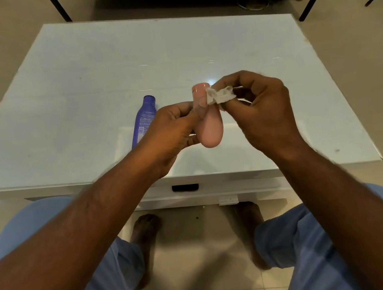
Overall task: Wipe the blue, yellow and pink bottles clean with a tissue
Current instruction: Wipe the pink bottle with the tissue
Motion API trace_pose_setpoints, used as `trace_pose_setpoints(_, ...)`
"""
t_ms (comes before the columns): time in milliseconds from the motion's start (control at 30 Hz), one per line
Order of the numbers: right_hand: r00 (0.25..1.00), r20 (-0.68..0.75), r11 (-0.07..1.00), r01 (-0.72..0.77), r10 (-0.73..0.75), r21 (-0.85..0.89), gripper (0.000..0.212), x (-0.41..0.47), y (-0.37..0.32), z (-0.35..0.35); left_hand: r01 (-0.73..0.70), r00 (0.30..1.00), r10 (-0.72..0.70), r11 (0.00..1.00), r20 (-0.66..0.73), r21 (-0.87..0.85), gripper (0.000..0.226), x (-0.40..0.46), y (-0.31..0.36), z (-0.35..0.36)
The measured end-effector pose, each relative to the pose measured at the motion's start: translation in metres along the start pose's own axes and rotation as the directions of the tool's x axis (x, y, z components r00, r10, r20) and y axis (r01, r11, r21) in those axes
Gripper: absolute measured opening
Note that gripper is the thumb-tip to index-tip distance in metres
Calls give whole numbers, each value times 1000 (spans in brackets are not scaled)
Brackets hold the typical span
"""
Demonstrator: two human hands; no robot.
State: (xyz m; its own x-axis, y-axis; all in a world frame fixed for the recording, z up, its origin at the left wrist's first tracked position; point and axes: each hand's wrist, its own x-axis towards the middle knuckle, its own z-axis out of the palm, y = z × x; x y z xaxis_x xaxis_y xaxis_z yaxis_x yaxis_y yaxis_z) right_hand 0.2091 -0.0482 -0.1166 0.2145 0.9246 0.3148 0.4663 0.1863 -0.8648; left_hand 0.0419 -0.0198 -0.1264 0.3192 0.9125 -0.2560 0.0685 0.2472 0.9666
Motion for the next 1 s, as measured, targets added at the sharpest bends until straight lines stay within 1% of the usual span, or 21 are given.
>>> trace_pose_setpoints(67,1000,24,999,-12,11,45,14,0,-1,1,1,999,-1,1000,-35,-14,28,-1,3,-2)
trace_pose_setpoints(100,999,40,998,-11,9,60,14,-1,-1,1,6,998,-8,1000,-54,-29,31,-1,4,-3)
trace_pose_setpoints(167,996,86,998,-2,-4,65,12,-4,-2,2,42,993,-53,994,-107,-99,23,0,5,-7)
trace_pose_setpoints(233,988,155,1000,0,-4,30,14,-9,-4,3,89,977,-119,982,-180,-166,17,3,7,-10)
trace_pose_setpoints(300,979,204,1000,-17,19,-13,14,-10,-3,3,98,965,-130,984,-226,-148,18,6,8,-14)
trace_pose_setpoints(333,980,198,999,-36,38,-11,14,-9,-3,2,100,966,-130,985,-224,-142,19,6,8,-14)
trace_pose_setpoints(367,983,174,997,-67,61,26,13,-8,-4,1,100,969,-130,984,-210,-146,23,6,8,-14)
trace_pose_setpoints(400,985,145,988,-107,91,107,14,-6,-5,0,101,972,-130,983,-196,-153,31,5,8,-13)
trace_pose_setpoints(433,985,122,966,-149,125,212,14,-4,-7,-1,102,974,-130,983,-186,-155,37,5,8,-12)
trace_pose_setpoints(500,974,110,891,-225,198,394,19,0,-14,-5,99,977,-123,985,-176,-139,40,5,7,-11)
trace_pose_setpoints(533,964,118,849,-265,238,456,25,1,-16,-6,102,977,-124,986,-174,-133,41,6,6,-11)
trace_pose_setpoints(600,939,139,778,-339,315,529,45,3,-16,-8,111,974,-133,986,-182,-126,46,7,6,-11)
trace_pose_setpoints(633,933,140,774,-355,333,525,52,3,-16,-9,112,974,-133,986,-184,-124,47,7,6,-11)
trace_pose_setpoints(667,933,136,790,-354,332,500,50,3,-14,-8,110,974,-133,986,-186,-126,47,7,6,-11)
trace_pose_setpoints(733,944,139,835,-330,300,440,29,2,-9,-6,105,974,-129,986,-185,-132,43,8,7,-11)
trace_pose_setpoints(800,945,127,866,-326,300,380,8,2,-4,-5,105,973,-127,987,-190,-122,40,8,6,-11)
trace_pose_setpoints(833,942,119,871,-335,314,358,11,2,-3,-4,107,974,-127,988,-186,-111,41,8,5,-11)
trace_pose_setpoints(933,941,103,887,-339,323,314,30,1,-3,-4,103,978,-119,990,-173,-99,50,8,4,-9)
trace_pose_setpoints(1000,944,102,896,-330,314,298,32,1,-3,-4,105,976,-120,990,-180,-94,52,8,4,-8)
